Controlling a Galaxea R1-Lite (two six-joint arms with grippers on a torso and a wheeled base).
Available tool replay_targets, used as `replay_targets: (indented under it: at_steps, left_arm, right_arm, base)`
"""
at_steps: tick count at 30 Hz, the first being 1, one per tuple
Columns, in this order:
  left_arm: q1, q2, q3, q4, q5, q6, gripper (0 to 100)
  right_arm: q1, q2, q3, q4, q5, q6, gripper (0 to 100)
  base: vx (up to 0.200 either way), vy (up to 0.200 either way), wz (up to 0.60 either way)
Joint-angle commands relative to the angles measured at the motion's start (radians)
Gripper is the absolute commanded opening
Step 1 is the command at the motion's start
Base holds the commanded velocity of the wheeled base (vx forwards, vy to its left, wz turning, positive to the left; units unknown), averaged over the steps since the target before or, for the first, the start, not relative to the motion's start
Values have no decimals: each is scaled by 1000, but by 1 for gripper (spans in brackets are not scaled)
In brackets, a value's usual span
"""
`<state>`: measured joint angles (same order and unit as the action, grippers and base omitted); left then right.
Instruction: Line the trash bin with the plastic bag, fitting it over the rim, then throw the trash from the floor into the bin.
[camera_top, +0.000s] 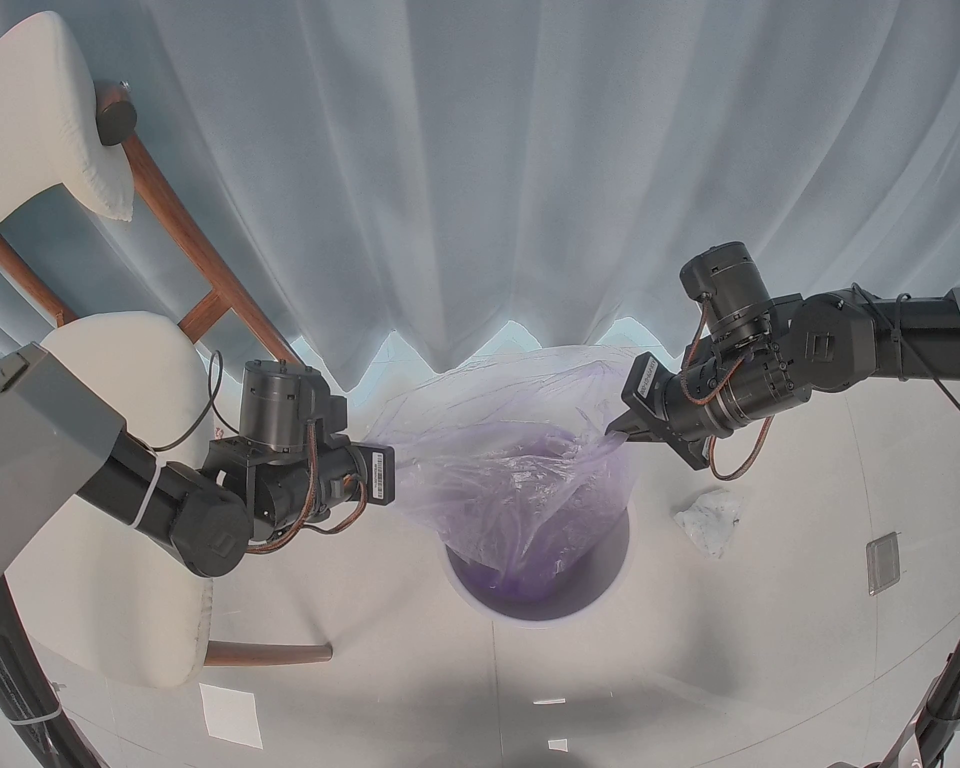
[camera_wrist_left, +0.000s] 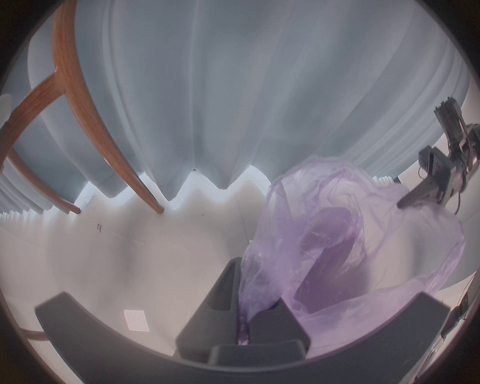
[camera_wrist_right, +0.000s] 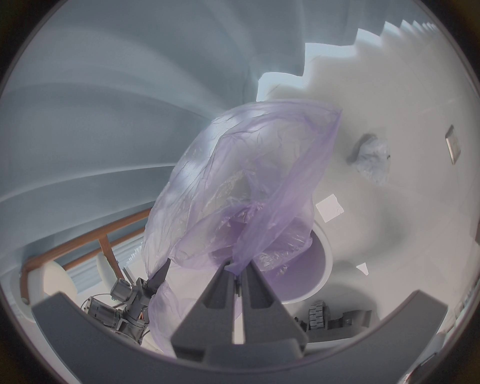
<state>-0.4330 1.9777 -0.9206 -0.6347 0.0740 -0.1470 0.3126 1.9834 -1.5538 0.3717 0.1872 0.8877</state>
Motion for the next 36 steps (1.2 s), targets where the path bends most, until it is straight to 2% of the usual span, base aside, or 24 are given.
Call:
replay_targets:
  at_steps: [1, 2, 6, 14, 17, 23, 30, 36]
  left_arm:
    - [-7, 4, 37, 1, 1, 0, 0]
    - [-15, 3, 59, 3, 1, 0, 0]
    - [-33, -8, 106, 4, 29, -6, 0]
    - [-95, -31, 187, 3, 32, -20, 0]
    - [-144, -51, 190, 13, 33, -71, 0]
    - [-145, -46, 207, 1, 36, -74, 0]
    - [-150, -39, 221, 1, 67, -75, 0]
    - [-171, -20, 217, 1, 69, -74, 0]
  right_arm:
    - [-18, -3, -2, -4, 1, -36, 0]
    - [-23, 15, -22, -14, 1, -78, 0]
    - [-24, 58, -114, -37, 1, -125, 0]
    - [-6, 161, -379, -25, 0, -130, 0]
    - [16, 181, -443, -25, 0, -139, 0]
    - [20, 164, -399, 12, 0, -139, 0]
    - [-55, 77, -203, 21, 49, -150, 0]
    - [-128, 41, -88, 0, 60, -191, 0]
  base:
    - [0, 0, 0]
    - [0, 0, 0]
    - [0, 0, 0]
    - [0, 0, 0]
    - [0, 0, 0]
    - [0, 0, 0]
    - [0, 0, 0]
    - [0, 0, 0]
